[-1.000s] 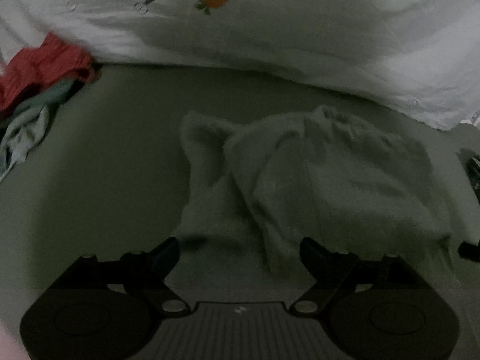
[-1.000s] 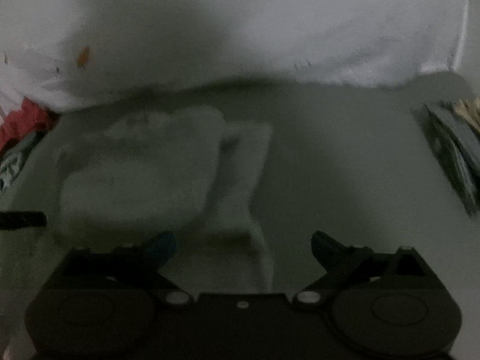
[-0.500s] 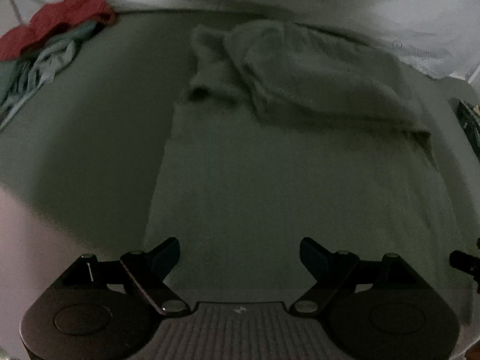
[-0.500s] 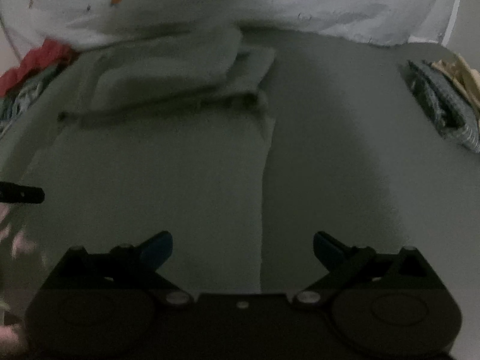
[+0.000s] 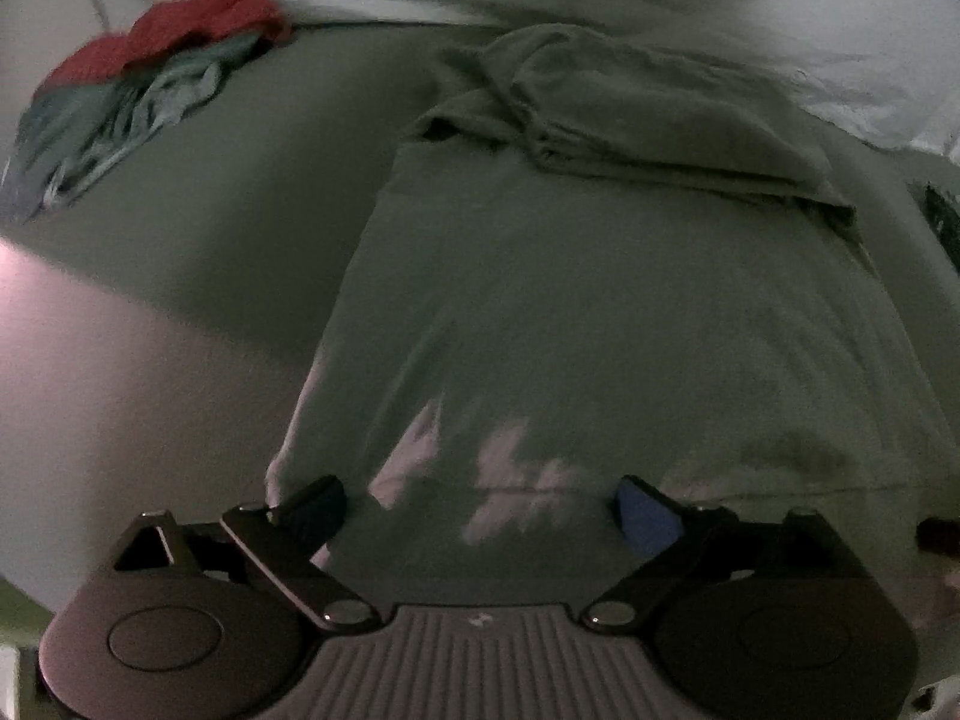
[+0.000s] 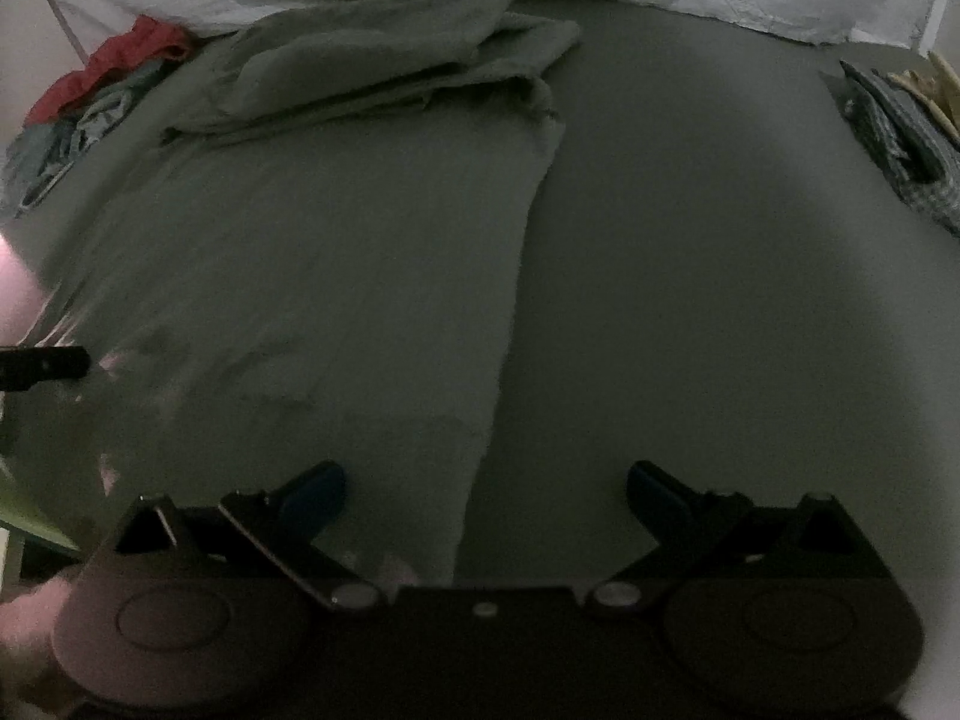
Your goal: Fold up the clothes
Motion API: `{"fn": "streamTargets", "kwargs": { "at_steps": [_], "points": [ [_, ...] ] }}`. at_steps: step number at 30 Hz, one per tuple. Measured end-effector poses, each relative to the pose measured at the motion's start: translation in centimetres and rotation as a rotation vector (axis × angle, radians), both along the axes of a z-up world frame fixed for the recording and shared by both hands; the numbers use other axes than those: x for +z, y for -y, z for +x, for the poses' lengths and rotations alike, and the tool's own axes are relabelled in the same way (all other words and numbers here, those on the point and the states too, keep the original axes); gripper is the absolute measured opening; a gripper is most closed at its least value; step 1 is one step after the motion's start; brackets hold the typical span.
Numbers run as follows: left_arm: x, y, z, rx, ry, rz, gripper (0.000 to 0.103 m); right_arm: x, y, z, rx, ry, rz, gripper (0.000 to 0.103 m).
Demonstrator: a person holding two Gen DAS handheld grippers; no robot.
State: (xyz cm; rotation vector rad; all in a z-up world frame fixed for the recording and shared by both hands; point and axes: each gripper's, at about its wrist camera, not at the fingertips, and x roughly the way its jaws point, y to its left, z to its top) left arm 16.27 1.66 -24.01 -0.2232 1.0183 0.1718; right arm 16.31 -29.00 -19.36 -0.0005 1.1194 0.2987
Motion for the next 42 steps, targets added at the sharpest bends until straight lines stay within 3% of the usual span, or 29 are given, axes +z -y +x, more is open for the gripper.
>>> {"fn": "streamTargets", "kwargs": {
  "at_steps": [13,18,20,24,26,28,29,31,33,35,38,40,42],
  "points": [
    [0.3,-3.8,-4.1,0.037,0.034,-0.139,0.097,0.6,-0.7,-4.6,-0.220,0.009,0.134,0.094],
    [0.3,-5.5,-5.5,0.055,0.047,-0.201,0.091,0.6,-1.5,-5.5,-0.239,0.033,0.118,0.093],
    [0.3,-6.1,-6.1,0.063,0.053,-0.226,0.082,0.7,-1.5,-5.7,-0.272,0.043,0.116,0.091],
    [0.3,-6.5,-6.6,0.033,0.063,-0.261,0.053,0.9,-1.7,-5.9,-0.308,0.056,0.074,0.078],
    [0.4,-5.8,-6.4,-0.003,0.072,-0.257,0.048,0.9,-2.0,-6.2,-0.299,0.070,0.037,0.070],
    [0.2,-5.6,-6.2,-0.013,0.074,-0.275,0.025,1.0,-2.2,-6.7,-0.284,0.092,-0.006,0.054],
    [0.1,-5.5,-6.1,-0.011,0.074,-0.281,0.024,1.0,-2.1,-6.9,-0.278,0.101,-0.008,0.051],
    [0.0,-5.6,-6.1,-0.012,0.073,-0.285,0.024,1.0,-1.7,-7.2,-0.284,0.105,0.015,0.035],
    [-0.1,-5.7,-6.0,-0.019,0.075,-0.292,0.023,1.0,-0.9,-7.4,-0.302,0.101,0.054,0.025],
    [-0.3,-6.0,-6.2,-0.015,0.082,-0.313,0.023,0.9,-0.3,-7.5,-0.326,0.099,0.095,0.025],
    [-0.7,-6.3,-6.5,-0.018,0.095,-0.363,0.042,0.7,-0.3,-7.7,-0.351,0.112,0.135,0.031],
    [-0.7,-6.1,-6.3,-0.033,0.078,-0.395,0.067,0.6,-0.5,-7.7,-0.350,0.115,0.151,0.043],
    [-0.6,-5.7,-5.9,-0.037,0.053,-0.404,0.072,0.7,-1.5,-7.3,-0.307,0.106,0.120,0.052]
  ]
}}
